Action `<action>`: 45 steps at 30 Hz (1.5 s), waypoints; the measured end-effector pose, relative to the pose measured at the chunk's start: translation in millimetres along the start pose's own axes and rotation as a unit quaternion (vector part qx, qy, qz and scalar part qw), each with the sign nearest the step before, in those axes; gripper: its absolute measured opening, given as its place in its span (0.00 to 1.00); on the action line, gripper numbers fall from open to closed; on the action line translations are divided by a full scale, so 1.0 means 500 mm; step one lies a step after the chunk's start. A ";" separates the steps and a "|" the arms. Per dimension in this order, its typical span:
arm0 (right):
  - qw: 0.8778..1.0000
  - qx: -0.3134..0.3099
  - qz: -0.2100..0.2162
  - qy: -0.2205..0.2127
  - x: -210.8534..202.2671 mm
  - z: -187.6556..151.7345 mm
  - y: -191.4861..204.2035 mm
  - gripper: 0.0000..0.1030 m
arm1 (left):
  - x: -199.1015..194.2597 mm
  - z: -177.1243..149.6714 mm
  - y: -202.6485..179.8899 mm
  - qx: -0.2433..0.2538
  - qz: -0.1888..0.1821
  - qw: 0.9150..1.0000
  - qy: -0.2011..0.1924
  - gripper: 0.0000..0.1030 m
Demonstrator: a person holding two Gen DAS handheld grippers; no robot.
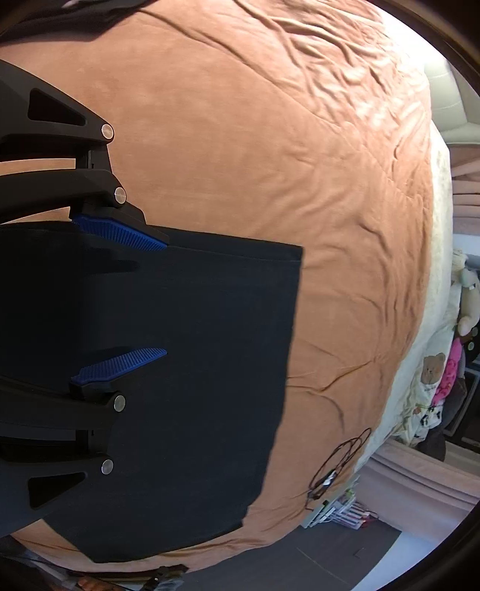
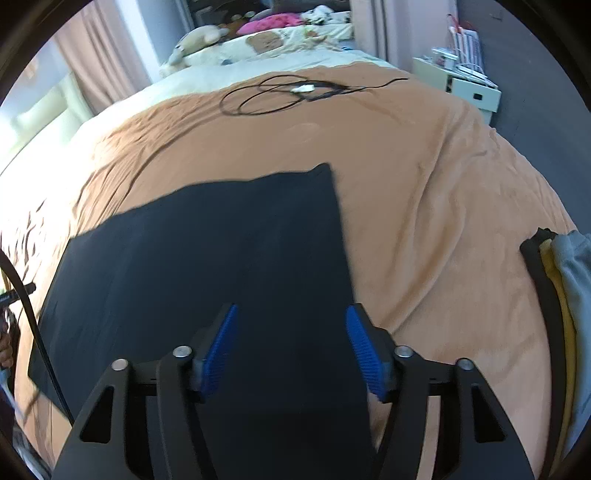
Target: Fold small clothes
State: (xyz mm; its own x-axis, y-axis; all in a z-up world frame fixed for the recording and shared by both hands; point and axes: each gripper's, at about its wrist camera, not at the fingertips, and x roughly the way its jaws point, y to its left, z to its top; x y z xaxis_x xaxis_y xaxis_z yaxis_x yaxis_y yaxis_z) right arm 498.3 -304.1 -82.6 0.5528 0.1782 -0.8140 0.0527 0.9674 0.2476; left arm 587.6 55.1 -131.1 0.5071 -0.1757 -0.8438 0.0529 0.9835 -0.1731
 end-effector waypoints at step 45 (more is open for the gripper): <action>0.994 0.094 0.028 0.053 -0.116 -0.255 -0.052 0.41 | -0.151 -0.311 0.163 -0.121 -0.002 0.992 0.035 0.43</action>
State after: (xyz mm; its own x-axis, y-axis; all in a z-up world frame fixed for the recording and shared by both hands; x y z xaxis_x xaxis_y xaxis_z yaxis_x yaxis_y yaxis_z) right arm 358.8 -316.8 -108.8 0.4694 0.2586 -0.8443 0.1837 0.9066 0.3798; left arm 419.8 141.7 -160.5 0.4464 -0.1898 -0.8745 -0.1588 0.9450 -0.2861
